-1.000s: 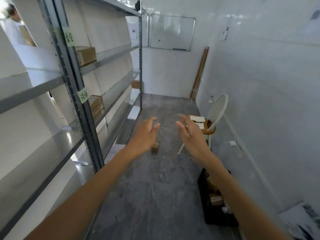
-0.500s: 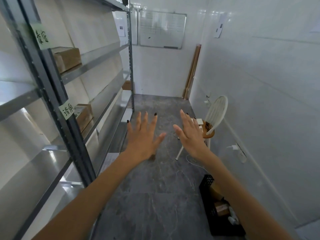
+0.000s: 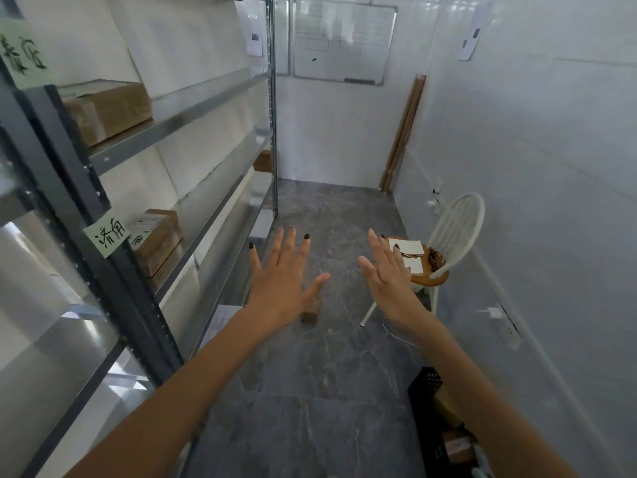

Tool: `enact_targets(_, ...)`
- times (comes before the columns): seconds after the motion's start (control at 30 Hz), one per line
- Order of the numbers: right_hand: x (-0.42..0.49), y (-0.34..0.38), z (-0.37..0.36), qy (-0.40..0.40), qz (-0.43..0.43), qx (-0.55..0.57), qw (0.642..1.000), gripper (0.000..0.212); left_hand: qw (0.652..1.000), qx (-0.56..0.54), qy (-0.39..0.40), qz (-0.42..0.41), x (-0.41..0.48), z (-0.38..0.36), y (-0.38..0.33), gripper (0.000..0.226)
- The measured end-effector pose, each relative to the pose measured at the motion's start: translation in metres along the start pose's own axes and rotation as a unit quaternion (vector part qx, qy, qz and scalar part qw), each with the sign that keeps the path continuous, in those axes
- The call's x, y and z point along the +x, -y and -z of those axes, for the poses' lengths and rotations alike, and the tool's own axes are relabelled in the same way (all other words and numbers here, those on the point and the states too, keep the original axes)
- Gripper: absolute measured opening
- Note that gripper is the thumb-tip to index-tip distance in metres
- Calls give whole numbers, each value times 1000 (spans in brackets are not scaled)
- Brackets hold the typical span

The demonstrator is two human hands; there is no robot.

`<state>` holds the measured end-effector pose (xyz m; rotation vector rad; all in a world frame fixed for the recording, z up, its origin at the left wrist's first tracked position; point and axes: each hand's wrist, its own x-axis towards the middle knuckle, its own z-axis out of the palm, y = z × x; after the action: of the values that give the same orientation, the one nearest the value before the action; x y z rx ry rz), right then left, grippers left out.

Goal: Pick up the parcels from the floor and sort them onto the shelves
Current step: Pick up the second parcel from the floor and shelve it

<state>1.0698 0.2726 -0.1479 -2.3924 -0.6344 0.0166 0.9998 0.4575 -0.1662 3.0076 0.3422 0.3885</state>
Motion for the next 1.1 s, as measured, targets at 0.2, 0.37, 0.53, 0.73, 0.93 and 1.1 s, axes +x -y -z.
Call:
enact_targets(0.2,74,-35,6,15,4,18,1000,60,1000,-1,11,18,66,-28,-10,81)
enact_targets(0.37,136,-60,15,36,6,46,998,57,997,-9,52,47,126,-45,-14,74)
enact_targets(0.53,183,-89,13,45,15,70,996,58,997,-16,49,51,171,-59,-21,68)
enact_targets(0.73,226,-120,-1,60,-8,93,994,67,992,-75,85,58,213,-88,-17,66)
enact_targets(0.93,282,-146,-19,61,-51,142,987,63,970,-219,100,42,281,-123,-4,64)
enact_targets(1.1,347,-158,-39,48,-78,136,986,64,968,-233,97,19,354,-147,18,62)
